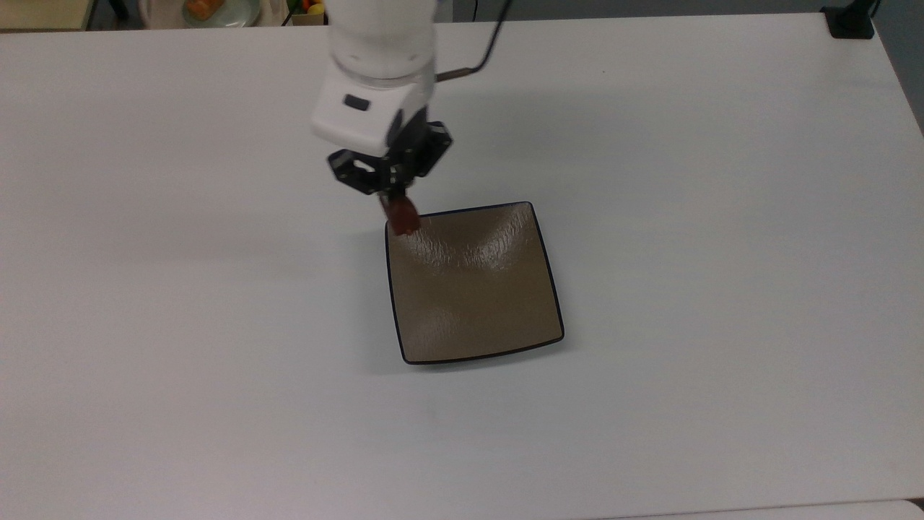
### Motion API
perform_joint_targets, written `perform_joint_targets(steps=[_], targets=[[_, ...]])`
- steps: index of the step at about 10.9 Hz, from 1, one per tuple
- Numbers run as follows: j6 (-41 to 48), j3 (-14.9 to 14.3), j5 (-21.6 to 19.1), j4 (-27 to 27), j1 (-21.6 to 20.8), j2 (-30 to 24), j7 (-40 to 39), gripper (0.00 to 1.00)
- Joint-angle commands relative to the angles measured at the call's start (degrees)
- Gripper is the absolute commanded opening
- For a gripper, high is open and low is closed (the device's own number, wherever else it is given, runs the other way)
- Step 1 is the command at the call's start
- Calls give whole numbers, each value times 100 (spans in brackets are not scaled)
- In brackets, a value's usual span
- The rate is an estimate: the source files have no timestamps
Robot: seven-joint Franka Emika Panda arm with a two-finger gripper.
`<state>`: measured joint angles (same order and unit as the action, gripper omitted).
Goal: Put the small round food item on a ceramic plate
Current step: 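Lift the held food item and carry it over the brown plate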
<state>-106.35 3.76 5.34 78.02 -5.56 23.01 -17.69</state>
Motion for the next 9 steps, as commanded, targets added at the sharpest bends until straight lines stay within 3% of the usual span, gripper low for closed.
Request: perform_joint_targets(steps=[1, 3, 9], targets=[[-113, -16, -16, -6, -366, 185, 1055, 6], [-464, 168, 46, 20, -489, 500, 1267, 6], [-1458, 169, 590, 221, -639, 1135, 1514, 7]])
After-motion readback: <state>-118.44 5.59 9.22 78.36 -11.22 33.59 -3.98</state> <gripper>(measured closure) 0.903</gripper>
